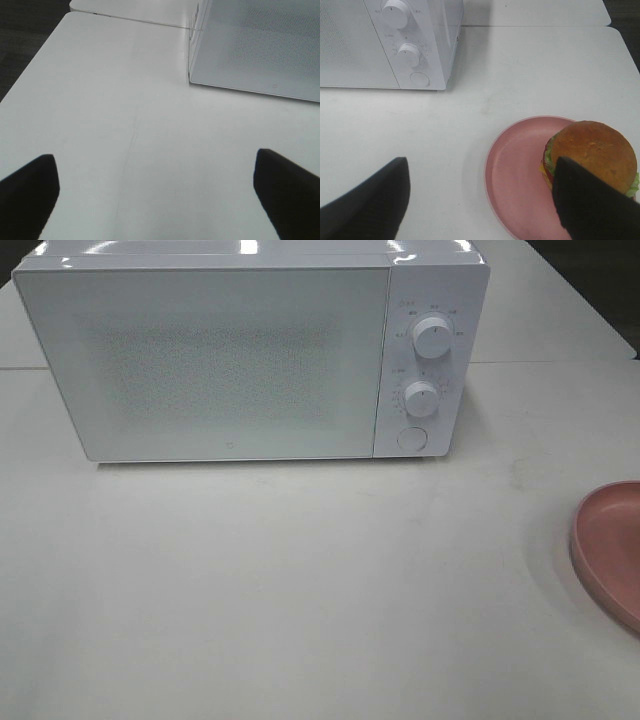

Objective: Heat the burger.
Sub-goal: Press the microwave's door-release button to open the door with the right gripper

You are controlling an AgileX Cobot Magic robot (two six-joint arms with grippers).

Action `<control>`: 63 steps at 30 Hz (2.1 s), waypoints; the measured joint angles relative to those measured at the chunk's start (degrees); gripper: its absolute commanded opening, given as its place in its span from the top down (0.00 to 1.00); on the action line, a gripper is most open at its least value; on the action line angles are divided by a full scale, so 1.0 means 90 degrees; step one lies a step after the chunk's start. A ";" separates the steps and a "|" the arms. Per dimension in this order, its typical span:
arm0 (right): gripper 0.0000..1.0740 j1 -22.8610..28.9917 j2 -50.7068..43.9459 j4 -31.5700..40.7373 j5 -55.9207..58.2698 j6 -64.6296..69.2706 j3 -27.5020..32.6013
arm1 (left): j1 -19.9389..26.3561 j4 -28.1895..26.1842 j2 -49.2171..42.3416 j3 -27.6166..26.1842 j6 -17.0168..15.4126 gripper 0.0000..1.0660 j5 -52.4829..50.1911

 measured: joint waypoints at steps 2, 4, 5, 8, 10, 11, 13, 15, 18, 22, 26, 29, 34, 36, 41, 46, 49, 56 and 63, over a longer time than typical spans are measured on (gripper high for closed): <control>0.30 0.0000 0.0140 0.0000 -0.0140 0.0000 0.0000 | 0.0000 0.0000 0.0000 0.0000 0.0000 0.08 0.0000; 0.30 0.0000 0.0382 0.0000 -0.0331 0.0000 0.0000 | 0.0000 0.0000 0.0000 0.0000 0.0000 0.08 0.0000; 0.30 0.0000 0.0382 0.0000 -0.0331 0.0000 0.0000 | 0.0000 0.0000 0.0000 0.0000 0.0000 0.08 0.0000; 0.30 0.0000 0.0611 0.0000 -0.0522 0.0000 0.0000 | 0.0000 0.0000 0.0000 0.0000 0.0000 0.08 0.0000; 0.30 0.0000 0.0745 0.0000 -0.0688 0.0000 0.0000 | 0.0000 0.0000 0.0000 0.0000 0.0000 0.08 0.0000; 0.30 0.0000 0.0910 0.0000 -0.0840 0.0000 0.0000 | 0.0000 0.0000 0.0000 0.0000 0.0000 0.08 0.0000; 0.30 0.0000 0.0993 0.0000 -0.0929 0.0000 0.0000 | 0.0000 0.0000 0.0000 0.0000 0.0000 0.08 0.0000; 0.30 0.0000 0.1146 0.0000 -0.1108 0.0000 0.0000 | 0.0000 0.0000 0.0000 0.0000 0.0000 0.08 0.0000; 0.30 0.0000 0.1394 0.0000 -0.1401 0.0000 0.0000 | 0.0000 0.0000 0.0000 0.0000 0.0000 0.08 0.0000; 0.30 0.0000 0.1859 0.0006 -0.1872 0.0000 0.0000 | 0.0000 0.0000 0.0000 0.0000 0.0000 0.08 0.0000; 0.30 0.0000 0.2145 0.0006 -0.2177 0.0000 0.0000 | 0.0000 0.0000 0.0000 0.0000 0.0000 0.08 0.0000; 0.30 0.0000 0.2464 0.0006 -0.2476 0.0000 0.0000 | 0.0000 0.0000 0.0000 0.0000 0.0000 0.08 0.0000; 0.30 0.0000 0.2998 0.0006 -0.2979 0.0000 0.0000 | 0.0000 0.0000 0.0000 0.0000 0.0000 0.08 0.0000; 0.30 0.0000 0.3228 0.0006 -0.3170 0.0000 0.0000 | 0.0000 0.0000 0.0000 0.0000 0.0000 0.08 0.0000; 0.30 0.0000 0.3807 0.0006 -0.3801 0.0000 0.0000 | 0.0000 0.0000 0.0000 0.0000 0.0000 0.08 0.0000; 0.30 0.0000 0.4246 0.0006 -0.4711 0.0000 0.0204 | 0.0000 0.0000 0.0000 0.0000 0.0000 0.08 0.0000; 0.30 0.0000 0.4552 0.0006 -0.5609 0.0000 0.0554 | 0.0000 0.0000 0.0000 0.0000 0.0000 0.08 0.0000; 0.30 0.0000 0.4953 0.0025 -0.7073 -0.0229 0.1025 | 0.0000 0.0000 0.0000 0.0000 0.0000 0.08 0.0000; 0.30 0.0204 0.5551 0.0522 -0.8251 -0.0707 0.1420 | 0.0000 0.0000 0.0000 0.0000 0.0000 0.08 0.0000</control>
